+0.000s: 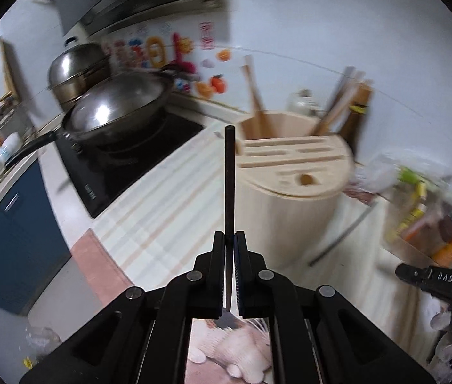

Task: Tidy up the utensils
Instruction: 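Carry both dark chopsticks to the cream holder and lower them into its slots, then open both tools to release the dark chopsticks into the holder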

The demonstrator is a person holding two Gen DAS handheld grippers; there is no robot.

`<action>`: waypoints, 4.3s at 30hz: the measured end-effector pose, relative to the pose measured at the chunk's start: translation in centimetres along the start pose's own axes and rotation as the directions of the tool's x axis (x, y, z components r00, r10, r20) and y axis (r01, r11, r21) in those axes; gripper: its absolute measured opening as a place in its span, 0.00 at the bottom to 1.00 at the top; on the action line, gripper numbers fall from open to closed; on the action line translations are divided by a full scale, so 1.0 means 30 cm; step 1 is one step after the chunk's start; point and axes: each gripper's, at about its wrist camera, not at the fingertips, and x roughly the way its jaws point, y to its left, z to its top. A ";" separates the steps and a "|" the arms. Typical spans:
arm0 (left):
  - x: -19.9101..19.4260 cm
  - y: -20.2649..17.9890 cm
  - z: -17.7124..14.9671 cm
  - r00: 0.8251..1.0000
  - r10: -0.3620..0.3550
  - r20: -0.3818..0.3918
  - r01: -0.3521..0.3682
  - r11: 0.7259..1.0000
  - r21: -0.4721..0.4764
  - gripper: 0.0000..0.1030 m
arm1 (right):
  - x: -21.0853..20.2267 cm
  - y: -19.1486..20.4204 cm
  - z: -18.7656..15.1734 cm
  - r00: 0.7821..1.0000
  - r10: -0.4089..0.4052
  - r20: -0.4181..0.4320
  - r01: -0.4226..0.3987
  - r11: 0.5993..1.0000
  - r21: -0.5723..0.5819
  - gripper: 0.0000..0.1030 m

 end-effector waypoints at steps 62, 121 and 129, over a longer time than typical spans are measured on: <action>-0.017 -0.156 -0.135 0.995 -0.052 -0.088 0.061 0.993 0.099 0.03 | 0.240 -0.201 -0.253 0.946 -0.319 -0.053 0.289 0.908 -0.302 0.05; -0.019 0.112 0.583 0.967 -0.253 0.020 0.253 0.962 -0.106 0.03 | -0.147 0.903 0.226 0.815 0.330 0.477 -0.071 0.873 -0.482 0.05; 0.001 0.116 0.563 0.967 -0.253 -0.013 0.250 0.962 -0.106 0.03 | -0.128 0.923 0.199 0.811 0.333 0.481 -0.046 0.856 -0.515 0.05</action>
